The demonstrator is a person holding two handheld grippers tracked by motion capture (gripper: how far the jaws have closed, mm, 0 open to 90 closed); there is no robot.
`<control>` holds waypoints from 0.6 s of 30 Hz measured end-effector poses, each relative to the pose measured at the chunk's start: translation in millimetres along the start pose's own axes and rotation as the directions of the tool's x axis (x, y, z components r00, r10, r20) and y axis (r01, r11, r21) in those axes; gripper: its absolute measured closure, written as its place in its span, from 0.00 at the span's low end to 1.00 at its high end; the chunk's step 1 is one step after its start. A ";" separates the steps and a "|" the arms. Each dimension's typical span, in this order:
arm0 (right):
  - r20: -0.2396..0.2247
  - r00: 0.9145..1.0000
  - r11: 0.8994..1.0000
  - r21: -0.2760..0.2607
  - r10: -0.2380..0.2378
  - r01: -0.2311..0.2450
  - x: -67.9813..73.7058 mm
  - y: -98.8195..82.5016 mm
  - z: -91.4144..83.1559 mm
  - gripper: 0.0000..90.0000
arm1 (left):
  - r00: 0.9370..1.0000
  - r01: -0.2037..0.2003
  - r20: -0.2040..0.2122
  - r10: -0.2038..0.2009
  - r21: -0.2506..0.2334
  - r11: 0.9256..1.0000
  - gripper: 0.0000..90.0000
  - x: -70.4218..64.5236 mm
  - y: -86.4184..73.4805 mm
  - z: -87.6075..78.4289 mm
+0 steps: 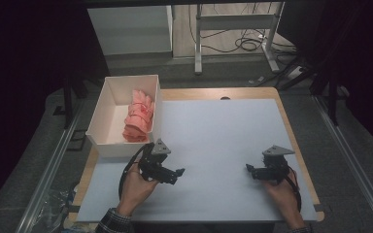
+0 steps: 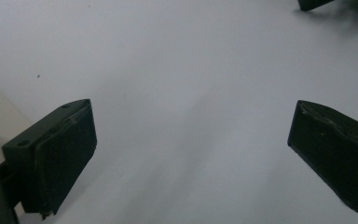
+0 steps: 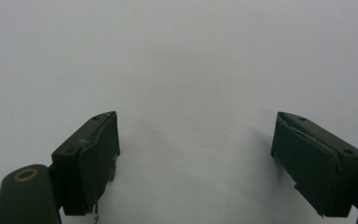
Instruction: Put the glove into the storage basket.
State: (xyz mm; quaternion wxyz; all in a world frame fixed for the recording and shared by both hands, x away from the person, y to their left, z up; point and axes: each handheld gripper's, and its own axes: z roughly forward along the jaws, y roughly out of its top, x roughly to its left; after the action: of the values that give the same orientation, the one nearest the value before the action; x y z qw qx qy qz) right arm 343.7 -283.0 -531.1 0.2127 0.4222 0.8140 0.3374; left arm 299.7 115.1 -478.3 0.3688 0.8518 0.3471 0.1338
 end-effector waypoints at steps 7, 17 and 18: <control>0.000 1.000 1.000 0.000 0.000 0.000 0.0 0.0 0.0 0.17 | 1.000 0.002 -0.003 -0.002 0.005 1.000 0.01 1.1 -19.2 17.6; 0.000 1.000 1.000 0.000 -0.001 0.001 0.1 0.0 0.0 0.17 | 0.999 -0.004 -0.032 0.006 0.071 0.997 0.00 3.2 -45.6 38.6; 0.000 1.000 1.000 0.000 -0.001 0.001 0.1 0.0 0.0 0.17 | 0.999 -0.004 -0.034 0.007 0.076 0.997 0.00 3.4 -46.8 40.1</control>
State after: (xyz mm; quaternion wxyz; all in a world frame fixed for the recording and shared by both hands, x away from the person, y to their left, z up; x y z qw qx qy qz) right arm 343.7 -282.9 -531.1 0.2131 0.4219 0.8141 0.3374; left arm 298.5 118.8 -539.9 0.3300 0.8637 0.3558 0.1360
